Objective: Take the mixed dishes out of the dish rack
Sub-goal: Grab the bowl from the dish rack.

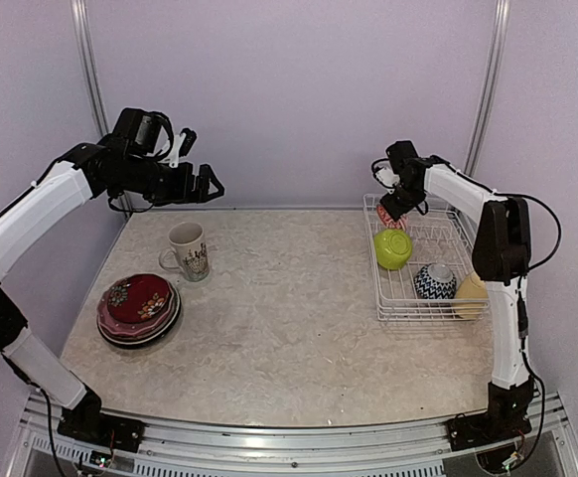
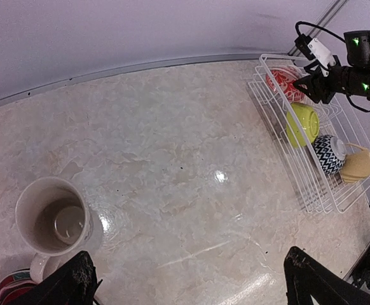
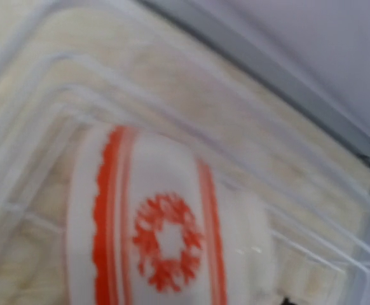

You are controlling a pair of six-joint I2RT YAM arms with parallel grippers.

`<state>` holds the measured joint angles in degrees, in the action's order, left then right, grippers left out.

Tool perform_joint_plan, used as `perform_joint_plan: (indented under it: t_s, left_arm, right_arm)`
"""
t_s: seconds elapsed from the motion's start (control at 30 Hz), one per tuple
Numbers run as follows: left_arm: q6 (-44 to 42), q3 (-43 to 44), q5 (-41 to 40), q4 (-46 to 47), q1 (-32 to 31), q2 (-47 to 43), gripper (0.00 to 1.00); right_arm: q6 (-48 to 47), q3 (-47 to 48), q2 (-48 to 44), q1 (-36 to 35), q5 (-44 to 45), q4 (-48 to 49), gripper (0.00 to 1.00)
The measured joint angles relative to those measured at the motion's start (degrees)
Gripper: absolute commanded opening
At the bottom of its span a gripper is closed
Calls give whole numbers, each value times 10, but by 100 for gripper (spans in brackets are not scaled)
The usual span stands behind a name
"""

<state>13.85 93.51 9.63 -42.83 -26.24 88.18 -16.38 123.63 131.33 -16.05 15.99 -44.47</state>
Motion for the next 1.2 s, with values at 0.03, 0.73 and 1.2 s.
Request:
perform_joint_plan:
  t_s: [0.03,0.73,1.2]
  left_arm:
    - [0,0,0,0,0,0,99]
    - [0,-1,0,0,0,0,99]
    - [0,-1,0,0,0,0,99]
  right_arm:
    - [3,-2,0,0,18,6,59]
    - [68,-40,10,-18,173,101,33]
    - [71,-12,62,-27,285,123,0]
